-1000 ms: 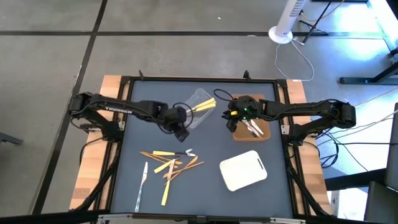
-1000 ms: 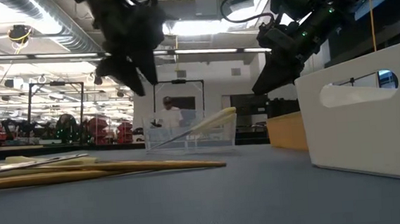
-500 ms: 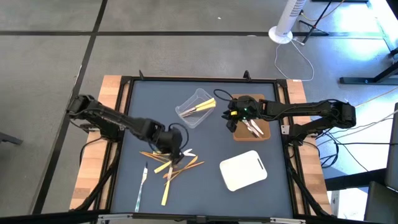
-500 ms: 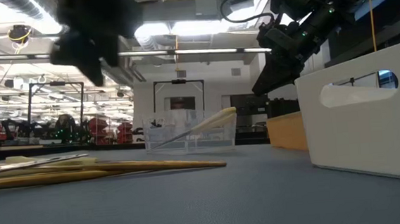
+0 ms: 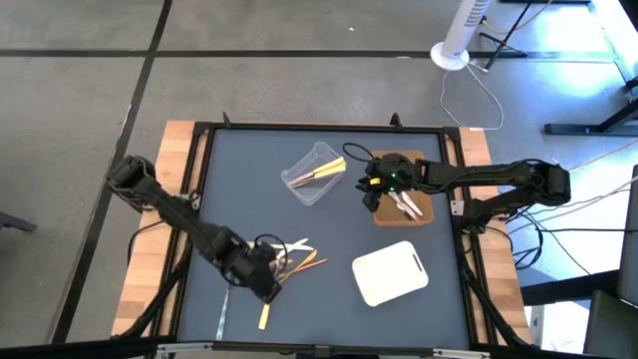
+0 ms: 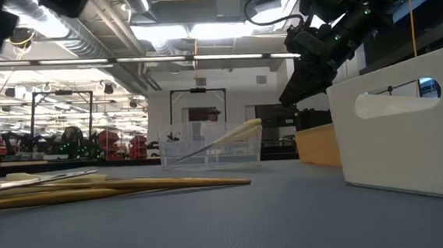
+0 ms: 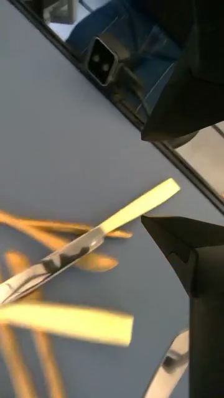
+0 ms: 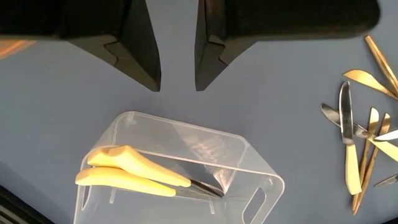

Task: Sort silverware by color (type)
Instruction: Put the yellow knife into the transparent bin

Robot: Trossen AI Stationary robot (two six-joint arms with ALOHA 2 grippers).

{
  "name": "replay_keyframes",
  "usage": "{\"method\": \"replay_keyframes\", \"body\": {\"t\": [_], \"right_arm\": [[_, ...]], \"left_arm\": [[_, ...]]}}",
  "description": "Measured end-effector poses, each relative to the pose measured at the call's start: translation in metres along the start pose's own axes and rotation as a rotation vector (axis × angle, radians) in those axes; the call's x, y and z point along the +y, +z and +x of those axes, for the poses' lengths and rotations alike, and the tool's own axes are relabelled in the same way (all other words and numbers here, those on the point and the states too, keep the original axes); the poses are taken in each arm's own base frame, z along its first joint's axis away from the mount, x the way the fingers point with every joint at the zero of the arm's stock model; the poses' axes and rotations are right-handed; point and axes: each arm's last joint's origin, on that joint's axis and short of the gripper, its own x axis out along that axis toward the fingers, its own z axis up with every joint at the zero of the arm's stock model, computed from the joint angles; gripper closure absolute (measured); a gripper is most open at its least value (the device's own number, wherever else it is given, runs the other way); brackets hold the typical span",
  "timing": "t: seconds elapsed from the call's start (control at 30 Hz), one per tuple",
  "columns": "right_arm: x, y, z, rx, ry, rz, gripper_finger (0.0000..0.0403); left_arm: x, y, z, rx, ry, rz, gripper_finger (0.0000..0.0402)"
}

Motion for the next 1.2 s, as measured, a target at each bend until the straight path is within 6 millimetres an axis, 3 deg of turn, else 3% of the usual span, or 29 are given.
{"method": "replay_keyframes", "body": {"t": [0.23, 0.6, 1.2], "right_arm": [[0.000, 0.000, 0.000, 0.000, 0.003, 0.000, 0.0317], [0.000, 0.000, 0.000, 0.000, 0.003, 0.000, 0.0317], [0.000, 0.000, 0.000, 0.002, 0.003, 0.000, 0.0317]], "left_arm": [[-0.010, -0.017, 0.025, 0.123, -0.044, -0.117, 0.0203], [-0.003, -0.034, 0.057, 0.152, 0.075, -0.254, 0.0203], [0.001, -0.034, 0.086, 0.114, 0.113, -0.251, 0.0203]]}}
